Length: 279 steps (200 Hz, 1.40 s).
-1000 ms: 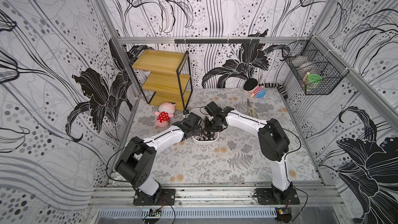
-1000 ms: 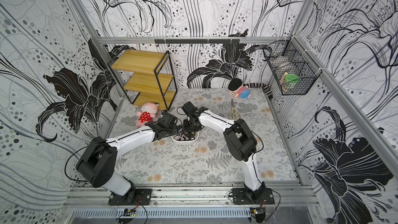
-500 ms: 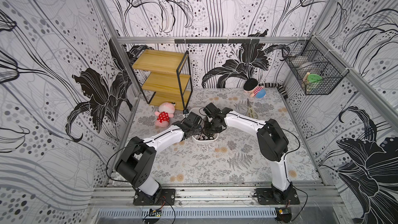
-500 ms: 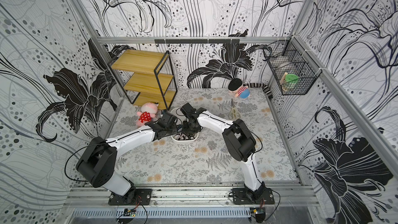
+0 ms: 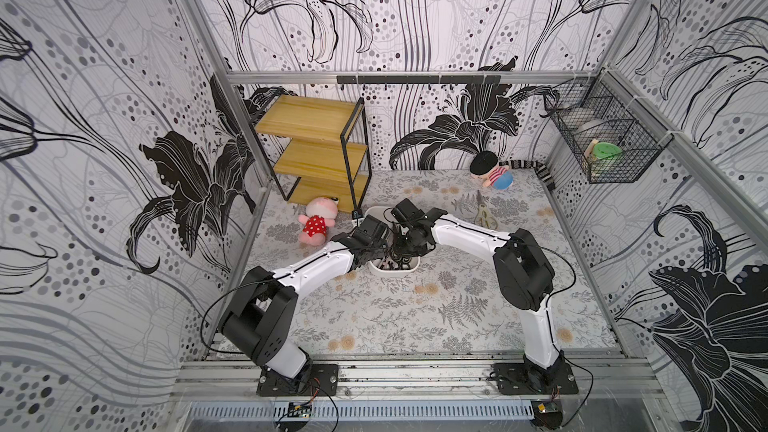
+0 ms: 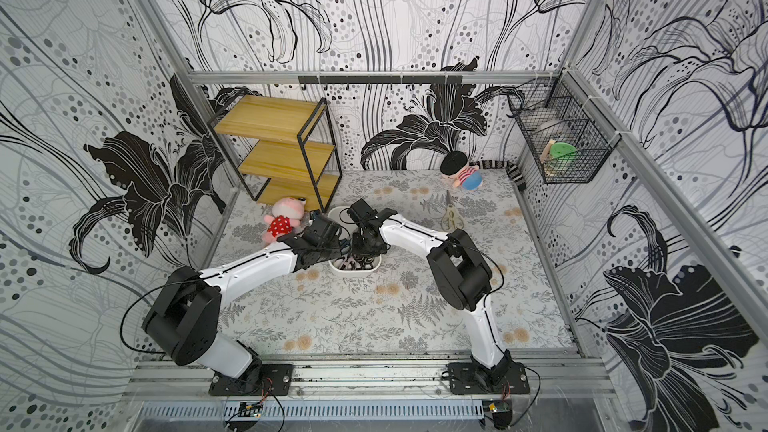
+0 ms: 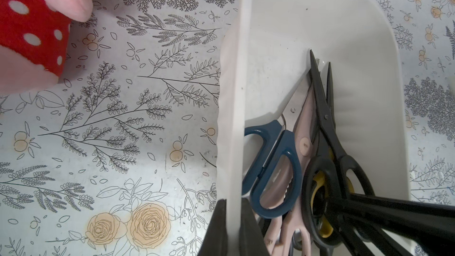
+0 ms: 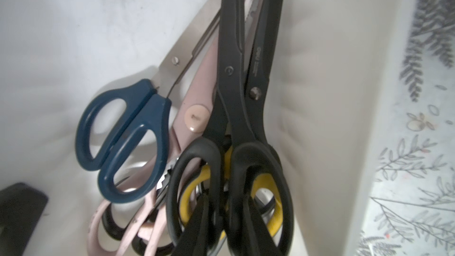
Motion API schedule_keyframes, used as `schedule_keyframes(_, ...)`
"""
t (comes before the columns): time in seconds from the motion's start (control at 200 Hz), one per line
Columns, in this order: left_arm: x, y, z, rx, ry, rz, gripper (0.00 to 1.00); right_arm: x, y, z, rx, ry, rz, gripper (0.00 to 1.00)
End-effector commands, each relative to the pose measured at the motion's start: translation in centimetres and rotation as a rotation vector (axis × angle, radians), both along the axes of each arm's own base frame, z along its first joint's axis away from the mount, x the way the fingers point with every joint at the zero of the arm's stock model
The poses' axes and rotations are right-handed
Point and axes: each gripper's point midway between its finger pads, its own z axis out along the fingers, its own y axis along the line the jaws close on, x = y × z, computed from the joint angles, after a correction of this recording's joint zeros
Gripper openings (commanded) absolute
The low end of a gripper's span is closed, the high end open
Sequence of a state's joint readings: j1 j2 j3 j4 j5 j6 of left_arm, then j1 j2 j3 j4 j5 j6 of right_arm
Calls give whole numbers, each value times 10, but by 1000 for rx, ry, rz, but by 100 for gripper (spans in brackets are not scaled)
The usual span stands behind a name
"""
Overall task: Take the scissors out of the storage box
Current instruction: Pick up the scissors from the storage box, then place the scissors at the center of the board.
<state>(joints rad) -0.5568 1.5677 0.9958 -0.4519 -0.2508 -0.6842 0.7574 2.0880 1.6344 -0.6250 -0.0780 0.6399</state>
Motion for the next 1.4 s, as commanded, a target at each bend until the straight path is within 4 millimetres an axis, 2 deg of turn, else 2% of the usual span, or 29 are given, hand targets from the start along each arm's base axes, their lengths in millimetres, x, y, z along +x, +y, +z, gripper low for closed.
schedule_keyframes(0.0,22,-12,39,-97,-154,33,0,0,3,24,34,-39,6,0)
schedule_keyframes(0.135,22,-11,33,-78,-143,31,0,1,5,40,55,-62,14,0)
schedule_keyframes(0.16,23,-10,32,-75,-143,32,0,6,9,53,76,-85,17,0)
schedule_keyframes(0.29,24,-7,25,-57,-128,36,0,8,10,72,92,-114,19,0)
schedule_keyframes(0.556,25,3,22,-45,-122,55,0,8,4,87,79,-145,23,0)
schedule_keyframes(0.696,24,9,21,-35,-118,66,0,13,-11,93,27,-177,19,0)
schedule_keyframes(0.836,22,13,23,-30,-123,61,0,26,-43,93,-44,-190,-7,0)
schedule_keyframes(0.991,21,11,27,-36,-132,47,0,52,-96,88,-65,-190,-76,0)
schedule_keyframes(1.006,21,11,27,-37,-135,45,0,51,-102,81,-79,-180,-77,0)
schedule_keyframes(1.111,20,12,28,-42,-145,37,0,68,-133,70,-114,-172,-92,0)
schedule_keyframes(1.281,16,13,27,-41,-147,26,0,95,-173,47,-182,-155,-130,0)
schedule_keyframes(1.392,15,13,26,-41,-146,25,0,109,-191,32,-185,-144,-156,0)
